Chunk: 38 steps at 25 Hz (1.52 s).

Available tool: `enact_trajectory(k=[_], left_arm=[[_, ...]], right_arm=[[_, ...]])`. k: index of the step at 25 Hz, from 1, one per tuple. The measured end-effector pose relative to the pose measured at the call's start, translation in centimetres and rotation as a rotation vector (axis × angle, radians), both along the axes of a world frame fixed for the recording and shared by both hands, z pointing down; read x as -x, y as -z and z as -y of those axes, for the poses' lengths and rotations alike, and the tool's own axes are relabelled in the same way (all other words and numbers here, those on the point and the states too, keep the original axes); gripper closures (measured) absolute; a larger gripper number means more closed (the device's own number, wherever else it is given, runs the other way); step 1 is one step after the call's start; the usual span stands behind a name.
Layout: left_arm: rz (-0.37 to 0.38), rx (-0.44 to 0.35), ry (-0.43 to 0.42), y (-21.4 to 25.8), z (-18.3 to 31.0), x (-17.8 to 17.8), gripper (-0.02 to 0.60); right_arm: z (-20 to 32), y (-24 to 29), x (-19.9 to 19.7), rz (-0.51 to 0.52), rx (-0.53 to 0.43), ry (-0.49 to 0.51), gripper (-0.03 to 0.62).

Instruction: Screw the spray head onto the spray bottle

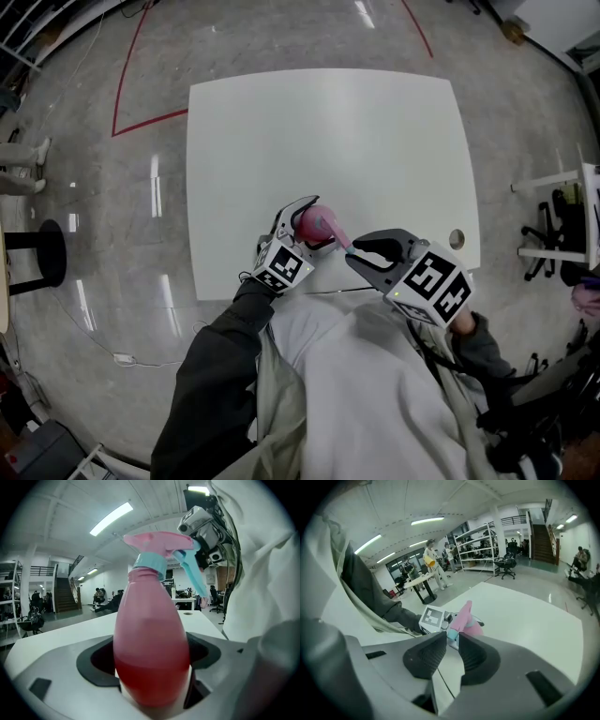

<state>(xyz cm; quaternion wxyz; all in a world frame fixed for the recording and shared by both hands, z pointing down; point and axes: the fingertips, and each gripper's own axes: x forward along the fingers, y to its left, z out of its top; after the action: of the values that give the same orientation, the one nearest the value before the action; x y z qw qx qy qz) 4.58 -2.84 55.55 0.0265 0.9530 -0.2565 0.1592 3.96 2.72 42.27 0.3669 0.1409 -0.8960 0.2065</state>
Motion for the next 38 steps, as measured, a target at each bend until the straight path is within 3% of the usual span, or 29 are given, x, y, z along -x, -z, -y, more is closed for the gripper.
enact_trajectory(k=[4,10,11,12,13,15,16,17,18,20,22,25,26,28,29,32,36,38], left_arm=[[0.006,-0.002,0.009,-0.1,0.1,-0.2,0.158],[0.021,-0.006,-0.007,-0.1,-0.3,-0.7,0.158],[0.013,-0.002,-0.010,-0.1,-0.3,-0.6,0.158],[0.002,0.003,-0.013,-0.1,-0.2,-0.4,0.158],[-0.006,0.007,-0.017,0.0,-0.1,-0.3,0.158],[-0.011,0.010,-0.029,0.0,-0.1,0.0,0.158],[-0.009,0.008,-0.037,0.0,-0.2,0.0,0.158],[-0.005,0.006,-0.047,0.0,-0.3,-0.1,0.158],[0.000,0.004,-0.058,0.0,-0.6,-0.3,0.158],[0.012,-0.003,-0.082,-0.1,-1.1,-0.8,0.158],[0.023,-0.009,-0.098,-0.1,-1.5,-1.1,0.158],[0.026,-0.010,-0.098,-0.2,-1.5,-1.0,0.158],[0.022,-0.009,-0.096,-0.2,-1.5,-1.0,0.158],[0.000,0.000,-0.086,-0.1,-1.3,-1.0,0.158],[-0.015,0.008,-0.080,0.0,-1.2,-1.0,0.158],[-0.018,0.011,-0.076,0.1,-1.2,-1.4,0.158],[-0.031,0.012,-0.053,0.1,-0.9,-1.4,0.158],[-0.059,0.024,-0.026,0.3,-0.7,-1.0,0.158]], right_arm=[[-1.1,0.1,2.4,0.068,0.057,0.022,0.522],[-3.7,1.4,3.8,0.142,0.119,0.151,0.522],[-3.8,2.6,3.3,0.154,0.060,0.188,0.522],[-3.4,4.1,2.7,0.151,-0.062,0.236,0.520],[-2.5,5.7,2.2,0.126,-0.254,0.289,0.520],[0.4,7.8,1.7,0.037,-0.729,0.368,0.520],[1.8,7.8,1.9,-0.011,-0.901,0.405,0.520],[2.6,7.1,2.4,-0.038,-0.975,0.452,0.520],[2.9,6.2,3.3,-0.034,-0.960,0.503,0.520],[2.4,4.7,4.8,-0.008,-0.837,0.595,0.508],[1.9,3.5,5.5,-0.047,-0.786,0.666,0.464],[1.7,2.6,5.7,-0.028,-0.725,0.668,0.478],[1.7,2.5,5.7,-0.003,-0.692,0.645,0.519],[2.4,2.4,5.9,0.042,-0.649,0.567,0.537],[2.9,2.4,5.9,0.061,-0.644,0.518,0.584],[3.8,2.2,5.7,0.082,-0.604,0.380,0.599],[4.8,2.0,4.5,-0.039,-0.497,0.144,0.600],[4.9,2.1,4.4,-0.080,-0.489,0.069,0.600]])
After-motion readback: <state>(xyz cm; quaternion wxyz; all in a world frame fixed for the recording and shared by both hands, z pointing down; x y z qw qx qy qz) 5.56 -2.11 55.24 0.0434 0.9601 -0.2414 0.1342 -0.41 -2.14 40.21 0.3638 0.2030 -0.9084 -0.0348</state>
